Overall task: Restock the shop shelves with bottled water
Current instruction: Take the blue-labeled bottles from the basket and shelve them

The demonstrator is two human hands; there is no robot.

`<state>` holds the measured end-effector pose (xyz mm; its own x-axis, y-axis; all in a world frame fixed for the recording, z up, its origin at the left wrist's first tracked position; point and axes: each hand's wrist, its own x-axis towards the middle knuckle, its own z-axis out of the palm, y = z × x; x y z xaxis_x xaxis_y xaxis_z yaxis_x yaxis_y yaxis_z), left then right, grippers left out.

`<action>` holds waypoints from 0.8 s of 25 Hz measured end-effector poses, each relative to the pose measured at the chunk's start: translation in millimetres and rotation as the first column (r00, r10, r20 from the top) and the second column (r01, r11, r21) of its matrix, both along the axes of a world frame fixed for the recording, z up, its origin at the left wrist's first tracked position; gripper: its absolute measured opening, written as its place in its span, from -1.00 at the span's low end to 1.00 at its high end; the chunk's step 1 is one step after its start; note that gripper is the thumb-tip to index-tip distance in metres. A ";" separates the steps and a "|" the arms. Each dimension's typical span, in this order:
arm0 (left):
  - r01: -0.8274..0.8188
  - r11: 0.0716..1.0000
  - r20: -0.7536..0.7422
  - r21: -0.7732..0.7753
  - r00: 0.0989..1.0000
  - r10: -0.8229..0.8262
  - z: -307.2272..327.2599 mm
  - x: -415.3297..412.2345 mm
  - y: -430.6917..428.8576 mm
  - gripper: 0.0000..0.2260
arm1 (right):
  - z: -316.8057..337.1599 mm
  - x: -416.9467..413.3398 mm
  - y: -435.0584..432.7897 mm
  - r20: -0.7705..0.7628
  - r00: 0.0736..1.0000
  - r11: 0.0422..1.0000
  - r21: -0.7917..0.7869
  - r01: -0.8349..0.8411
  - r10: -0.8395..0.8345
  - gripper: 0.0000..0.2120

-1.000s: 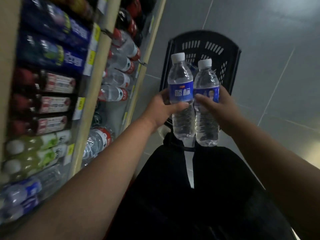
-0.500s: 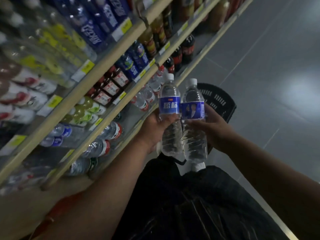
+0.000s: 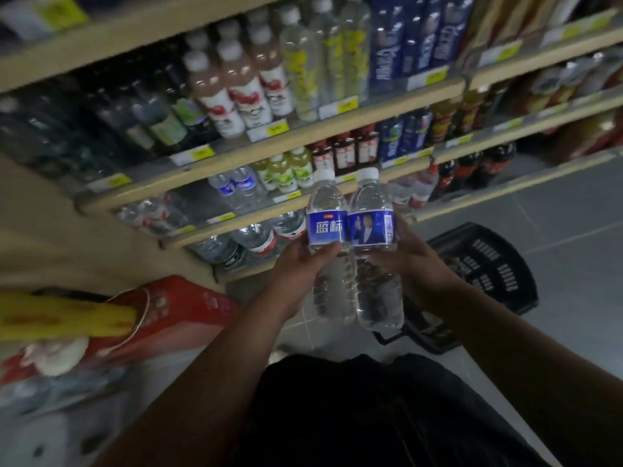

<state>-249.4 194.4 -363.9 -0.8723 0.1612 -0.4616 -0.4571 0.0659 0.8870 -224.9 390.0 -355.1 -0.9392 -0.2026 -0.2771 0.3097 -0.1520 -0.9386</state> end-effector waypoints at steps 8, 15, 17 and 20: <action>-0.182 0.983 -0.057 0.013 0.982 0.183 12.2 15.6 -179.9 -0.83 | -3.5 -31.8 -181.3 -0.011 0.984 0.970 0.174 -0.172 0.177 -0.24; -0.273 0.962 -0.033 0.019 0.961 0.273 8.0 15.5 -321.1 -0.86 | -9.7 -53.3 -328.4 0.033 0.977 0.937 0.279 -0.211 0.210 -0.26; -0.280 0.960 -0.025 0.027 0.959 0.281 3.2 15.6 -342.7 -0.84 | -17.6 -59.0 -353.3 0.068 0.980 0.931 0.305 -0.201 0.189 -0.38; -0.320 0.947 -0.016 0.034 0.947 0.320 -5.8 17.2 -360.5 -0.82 | -32.1 -67.7 -375.3 0.145 0.967 0.925 0.291 -0.243 0.208 -0.37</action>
<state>-232.2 -166.2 -369.7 -0.8897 -0.1142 -0.4420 -0.4312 -0.1082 0.8958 -292.6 14.7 -387.2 -0.8387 -0.2957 -0.4572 0.4057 0.2207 -0.8870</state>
